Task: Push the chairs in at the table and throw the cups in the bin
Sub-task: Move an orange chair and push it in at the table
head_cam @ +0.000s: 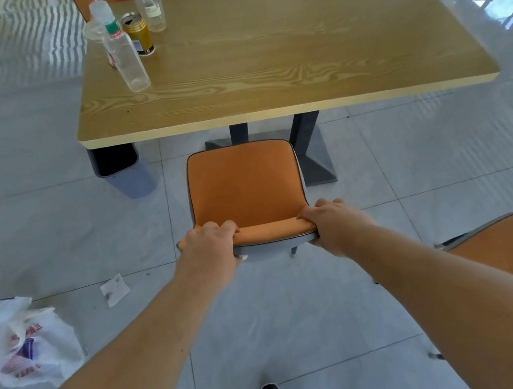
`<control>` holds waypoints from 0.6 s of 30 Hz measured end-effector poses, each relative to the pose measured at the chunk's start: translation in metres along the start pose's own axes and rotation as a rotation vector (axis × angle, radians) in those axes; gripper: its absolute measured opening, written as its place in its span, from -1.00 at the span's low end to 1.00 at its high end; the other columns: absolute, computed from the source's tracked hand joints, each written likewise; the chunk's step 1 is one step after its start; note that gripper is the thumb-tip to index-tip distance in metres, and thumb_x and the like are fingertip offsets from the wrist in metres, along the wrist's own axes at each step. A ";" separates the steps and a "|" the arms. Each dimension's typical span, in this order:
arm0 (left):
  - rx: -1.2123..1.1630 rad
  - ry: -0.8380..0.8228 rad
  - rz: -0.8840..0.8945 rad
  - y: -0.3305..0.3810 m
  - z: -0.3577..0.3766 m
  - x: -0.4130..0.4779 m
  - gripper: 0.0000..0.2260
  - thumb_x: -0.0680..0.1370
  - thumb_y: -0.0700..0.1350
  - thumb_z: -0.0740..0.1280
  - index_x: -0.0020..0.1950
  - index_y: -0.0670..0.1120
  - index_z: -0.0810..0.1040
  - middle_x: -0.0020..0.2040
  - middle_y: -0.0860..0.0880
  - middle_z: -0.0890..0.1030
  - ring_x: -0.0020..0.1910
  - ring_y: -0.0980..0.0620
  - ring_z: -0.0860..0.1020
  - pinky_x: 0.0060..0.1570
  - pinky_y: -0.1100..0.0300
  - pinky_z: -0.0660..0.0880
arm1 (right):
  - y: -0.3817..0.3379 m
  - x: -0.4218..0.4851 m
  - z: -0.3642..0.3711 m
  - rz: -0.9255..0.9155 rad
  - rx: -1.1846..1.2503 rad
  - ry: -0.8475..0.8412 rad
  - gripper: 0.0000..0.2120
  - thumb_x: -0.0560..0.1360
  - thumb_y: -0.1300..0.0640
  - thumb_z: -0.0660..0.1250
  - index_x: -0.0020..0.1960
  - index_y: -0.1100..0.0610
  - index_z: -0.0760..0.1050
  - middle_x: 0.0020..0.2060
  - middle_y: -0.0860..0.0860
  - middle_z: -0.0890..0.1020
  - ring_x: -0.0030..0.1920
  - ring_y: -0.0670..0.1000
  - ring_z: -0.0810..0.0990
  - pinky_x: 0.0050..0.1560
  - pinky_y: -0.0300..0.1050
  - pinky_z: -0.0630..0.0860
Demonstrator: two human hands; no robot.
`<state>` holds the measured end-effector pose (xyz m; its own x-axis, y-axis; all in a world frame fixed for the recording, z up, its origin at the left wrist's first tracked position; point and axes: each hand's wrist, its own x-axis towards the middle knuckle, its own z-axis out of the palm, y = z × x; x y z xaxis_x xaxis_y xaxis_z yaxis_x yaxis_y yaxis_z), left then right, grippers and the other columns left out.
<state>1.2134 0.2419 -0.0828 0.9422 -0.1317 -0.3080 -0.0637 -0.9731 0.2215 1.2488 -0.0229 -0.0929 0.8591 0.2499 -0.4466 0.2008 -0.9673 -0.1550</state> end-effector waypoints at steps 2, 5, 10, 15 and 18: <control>-0.010 0.016 0.008 -0.001 -0.001 -0.004 -0.60 0.54 0.15 0.48 0.31 0.11 0.47 0.06 0.02 0.53 0.05 -0.04 0.45 0.00 0.05 0.51 | -0.005 -0.007 0.001 0.018 0.007 0.045 -0.71 0.58 -0.05 0.39 0.27 -0.12 0.43 0.02 -0.06 0.46 0.13 0.10 0.47 0.03 0.02 0.49; -0.048 -0.020 -0.025 0.006 -0.008 -0.015 -0.60 0.55 0.12 0.47 0.35 0.11 0.48 0.13 0.02 0.53 0.15 -0.07 0.45 0.08 -0.02 0.55 | -0.011 -0.029 0.001 0.073 0.051 0.108 -0.64 0.58 -0.08 0.39 0.32 -0.06 0.39 0.14 0.00 0.53 0.14 0.09 0.51 0.10 0.05 0.57; 0.101 -0.142 -0.171 0.041 -0.023 -0.044 -0.41 0.52 0.32 0.38 0.45 0.08 0.38 0.32 -0.03 0.49 0.33 -0.15 0.43 0.27 -0.17 0.49 | 0.030 -0.116 0.004 0.121 0.077 0.138 -0.34 0.58 -0.18 0.32 0.56 -0.01 0.17 0.43 0.03 0.42 0.33 0.15 0.46 0.20 0.08 0.53; 0.189 -0.088 0.169 0.190 -0.028 -0.072 -0.22 0.52 0.39 0.32 0.60 0.03 0.18 0.61 -0.10 0.27 0.58 -0.24 0.19 0.49 -0.26 0.23 | 0.127 -0.242 -0.003 0.249 0.020 0.110 -0.29 0.59 -0.27 0.25 0.61 -0.03 0.10 0.54 0.05 0.30 0.47 0.18 0.33 0.38 0.15 0.41; 0.070 -0.122 0.386 0.313 -0.024 -0.101 -0.26 0.54 0.32 0.34 0.60 -0.01 0.22 0.55 -0.11 0.34 0.50 -0.19 0.30 0.45 -0.15 0.32 | 0.183 -0.328 -0.007 0.390 0.073 0.201 -0.30 0.57 -0.31 0.22 0.59 -0.05 0.14 0.50 0.03 0.35 0.45 0.17 0.33 0.36 0.15 0.40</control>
<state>1.1061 -0.0451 0.0397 0.7989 -0.5074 -0.3229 -0.4315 -0.8576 0.2799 1.0074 -0.2824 0.0316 0.9399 -0.1540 -0.3047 -0.1846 -0.9800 -0.0741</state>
